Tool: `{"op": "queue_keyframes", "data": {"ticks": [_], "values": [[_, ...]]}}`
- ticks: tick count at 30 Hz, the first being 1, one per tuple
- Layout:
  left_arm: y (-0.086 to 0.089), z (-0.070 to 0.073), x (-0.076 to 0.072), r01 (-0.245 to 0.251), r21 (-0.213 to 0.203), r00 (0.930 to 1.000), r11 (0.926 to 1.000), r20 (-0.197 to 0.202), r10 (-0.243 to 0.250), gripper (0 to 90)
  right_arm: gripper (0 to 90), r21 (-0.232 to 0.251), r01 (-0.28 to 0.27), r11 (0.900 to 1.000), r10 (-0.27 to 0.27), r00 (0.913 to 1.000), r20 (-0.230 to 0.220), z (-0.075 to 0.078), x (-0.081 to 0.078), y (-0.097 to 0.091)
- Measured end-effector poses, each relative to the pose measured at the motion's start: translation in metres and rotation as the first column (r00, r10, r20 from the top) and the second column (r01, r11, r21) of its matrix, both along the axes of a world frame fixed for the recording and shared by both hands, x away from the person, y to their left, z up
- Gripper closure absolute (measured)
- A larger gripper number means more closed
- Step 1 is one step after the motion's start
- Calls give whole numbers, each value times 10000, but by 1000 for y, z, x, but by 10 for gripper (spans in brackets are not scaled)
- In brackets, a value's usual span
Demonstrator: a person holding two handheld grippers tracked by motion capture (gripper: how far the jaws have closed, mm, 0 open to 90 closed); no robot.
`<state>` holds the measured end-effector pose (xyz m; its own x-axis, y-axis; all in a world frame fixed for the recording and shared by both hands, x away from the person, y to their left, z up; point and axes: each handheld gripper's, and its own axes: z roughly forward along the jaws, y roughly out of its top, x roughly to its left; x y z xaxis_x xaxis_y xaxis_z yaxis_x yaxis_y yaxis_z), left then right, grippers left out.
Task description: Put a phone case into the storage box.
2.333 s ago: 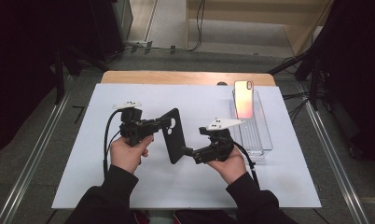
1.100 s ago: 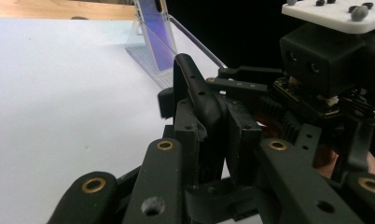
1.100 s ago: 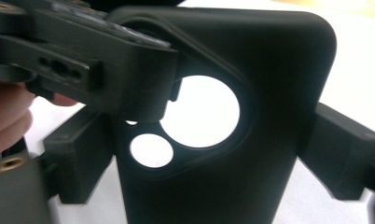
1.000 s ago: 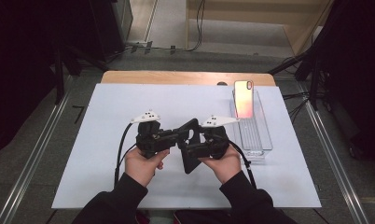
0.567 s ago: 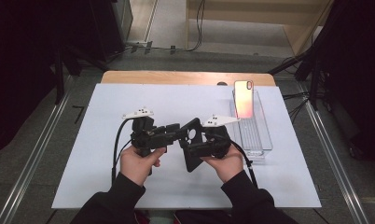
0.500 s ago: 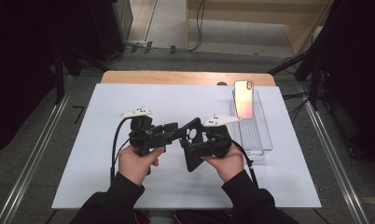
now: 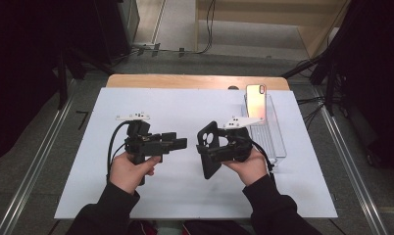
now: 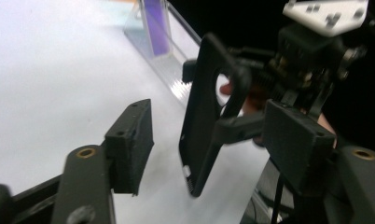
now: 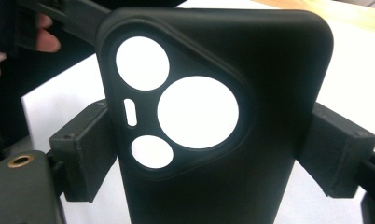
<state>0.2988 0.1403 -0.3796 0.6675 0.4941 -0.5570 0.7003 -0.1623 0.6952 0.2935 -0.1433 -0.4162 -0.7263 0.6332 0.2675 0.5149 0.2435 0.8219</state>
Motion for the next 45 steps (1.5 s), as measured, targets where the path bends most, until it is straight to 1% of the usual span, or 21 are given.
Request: {"op": "queue_keyframes", "data": {"ticks": [2, 4, 6, 8, 10, 12, 14, 17, 19, 22, 24, 26, 30, 32, 37, 38, 41, 45], "values": [[3, -3, -1, 77, 160, 9999, 9998, 65, -78, 327, 120, 35, -284, 9996, 284, 9996, -16, 2, 1, -2], [7, -6, -1, 195, 281, 9998, 9994, 59, -197, 326, 120, 16, -411, 9992, 411, 9992, 10, 4, 1, -5], [9, -9, -2, 249, 522, 9995, 9983, 165, -258, 326, 120, 8, -567, 9984, 567, 9984, 17, 7, 2, -7], [12, -12, -2, 367, 674, 9990, 9970, 231, -384, 326, 120, 9, -753, 9972, 753, 9972, 29, 9, 2, -10], [14, -16, -3, 585, 818, 9976, 9949, 334, -614, 325, 120, 77, -969, 9953, 969, 9953, 54, 11, 2, -13], [16, -21, -4, 815, 1030, 9951, 9913, 483, -868, 310, 120, 234, -1094, 9937, 1094, 9940, 40, 13, 3, -16], [17, -26, -5, 967, 1250, 9926, 9874, 605, -1049, 310, 120, 203, -1176, 9929, 1175, 9931, 52, 15, 3, -19], [20, -33, -7, 1130, 1461, 9895, 9828, 728, -1246, 310, 120, 158, -1332, 9910, 1330, 9911, 108, 18, 3, -23], [22, -38, -8, 1169, 1577, 9879, 9805, 833, -1312, 310, 120, 172, -1403, 9900, 1401, 9900, 147, 20, 3, -25], [24, -44, -11, 1309, 1818, 9835, 9746, 1004, -1508, 309, 120, 145, -1509, 9884, 1505, 9883, 247, 23, 4, -28], [26, -49, -12, 1426, 1956, 9796, 9703, 1122, -1666, 309, 119, 133, -1569, 9875, 1565, 9874, 217, 24, 4, -30], [28, -53, -13, 1441, 2061, 9782, 9679, 1183, -1708, 309, 119, 126, -1628, 9866, 1625, 9864, 235, 26, 4, -32], [34, -61, -14, 1455, 2157, 9781, 9655, 1157, -1733, 309, 119, 132, -1719, 9850, 1715, 9849, 252, 29, 3, -36], [37, -64, -15, 1405, 2170, 9788, 9660, 1166, -1686, 309, 119, 130, -1752, 9844, 1749, 9843, 241, 32, 3, -39], [46, -69, -19, 1357, 2324, 9796, 9631, 1136, -1655, 309, 119, 115, -1735, 9848, 1730, 9843, 344, 40, 1, -45], [47, -70, -19, 1306, 2337, 9806, 9635, 1126, -1602, 309, 119, 87, -1736, 9848, 1732, 9842, 368, 42, 1, -46], [51, -71, -20, 1178, 2384, 9834, 9640, 1070, -1467, 309, 119, 28, -1621, 9868, 1619, 9859, 433, 47, -1, -50], [55, -72, -21, 1041, 2369, 9858, 9659, 1039, -1318, 309, 119, 47, -1289, 9916, 1286, 9907, 447, 52, -2, -57]]}}
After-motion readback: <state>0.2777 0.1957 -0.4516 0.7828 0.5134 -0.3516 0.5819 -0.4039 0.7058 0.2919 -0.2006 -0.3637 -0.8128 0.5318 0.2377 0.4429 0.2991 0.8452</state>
